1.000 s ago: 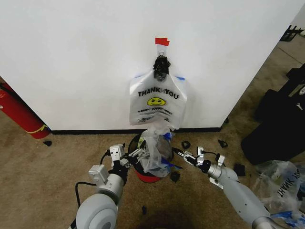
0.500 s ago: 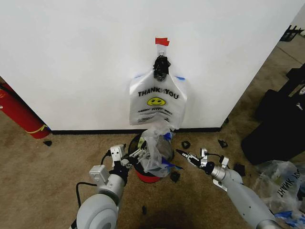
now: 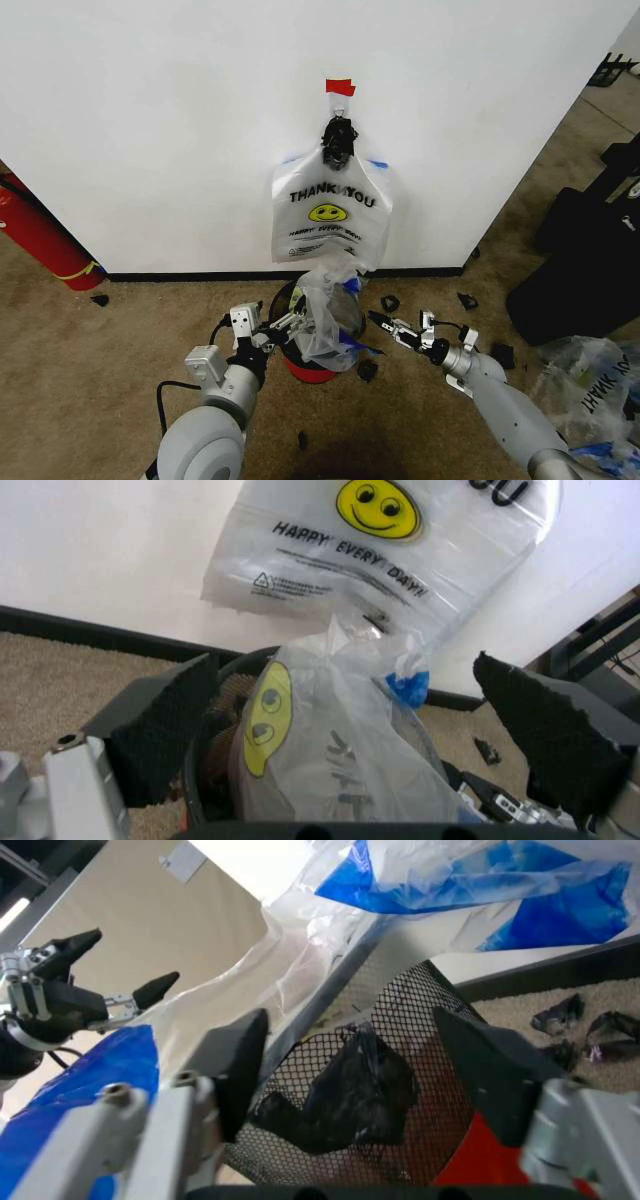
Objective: Pick up the garbage bag from the wall and place it over the trash bin.
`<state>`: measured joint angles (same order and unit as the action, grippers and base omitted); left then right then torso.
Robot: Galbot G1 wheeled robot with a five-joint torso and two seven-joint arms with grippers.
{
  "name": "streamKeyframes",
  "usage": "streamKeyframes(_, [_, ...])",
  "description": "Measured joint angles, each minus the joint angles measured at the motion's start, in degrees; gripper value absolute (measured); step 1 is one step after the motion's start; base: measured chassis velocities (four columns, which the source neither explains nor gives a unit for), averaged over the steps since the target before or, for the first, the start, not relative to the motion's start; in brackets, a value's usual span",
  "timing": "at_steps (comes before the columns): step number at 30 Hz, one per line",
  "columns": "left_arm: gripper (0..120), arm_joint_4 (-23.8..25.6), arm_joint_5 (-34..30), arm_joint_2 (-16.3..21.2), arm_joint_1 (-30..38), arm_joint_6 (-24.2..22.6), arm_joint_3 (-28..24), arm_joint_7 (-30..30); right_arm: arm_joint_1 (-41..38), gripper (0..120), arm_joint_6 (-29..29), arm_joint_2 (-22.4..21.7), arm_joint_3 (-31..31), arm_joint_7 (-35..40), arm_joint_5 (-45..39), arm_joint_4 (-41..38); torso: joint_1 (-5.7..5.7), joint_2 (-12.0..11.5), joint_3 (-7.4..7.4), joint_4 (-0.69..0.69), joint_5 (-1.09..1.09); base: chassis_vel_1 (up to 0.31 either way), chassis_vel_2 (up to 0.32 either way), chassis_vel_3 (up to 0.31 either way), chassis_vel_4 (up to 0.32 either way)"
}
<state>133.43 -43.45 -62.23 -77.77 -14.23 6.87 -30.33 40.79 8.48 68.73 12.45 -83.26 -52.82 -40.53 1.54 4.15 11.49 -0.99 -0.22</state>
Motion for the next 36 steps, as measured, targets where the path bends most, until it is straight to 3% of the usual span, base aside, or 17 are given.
streamKeyframes(2, [100,0.0,-0.2,0.1,0.1,0.0,0.0,0.0,-0.9,75,-0.1,0.6,-0.1,-0.3,0.9,1.1,0.0,0.0,0.0,0.0,0.0,0.0,0.0,0.0,0.0])
streamKeyframes(5, [100,0.0,-0.3,0.1,0.1,0.0,0.1,-0.1,-1.3,71,-0.1,0.8,-0.1,-0.9,1.6,1.9,0.0,0.0,0.0,0.0,0.0,0.0,0.0,0.0,0.0])
streamKeyframes(12, [100,0.0,-0.4,0.2,0.0,0.0,0.2,-0.1,-2.2,41,-0.1,1.4,-0.1,-2.5,2.5,3.5,0.0,0.0,0.0,0.0,0.0,0.0,0.0,0.0,0.0])
streamKeyframes(18, [100,0.2,-0.5,0.2,-0.1,-0.1,0.2,-0.1,-3.2,23,-0.2,1.7,-0.1,-2.9,3.2,4.7,0.0,0.0,0.0,0.0,0.0,0.0,0.0,0.0,0.0])
streamKeyframes(36, [100,0.2,-1.4,0.1,0.4,-0.1,0.1,-0.5,-3.3,20,-0.2,1.6,0.0,-3.7,3.8,4.9,0.0,0.0,0.0,0.0,0.0,0.0,0.0,0.0,0.0])
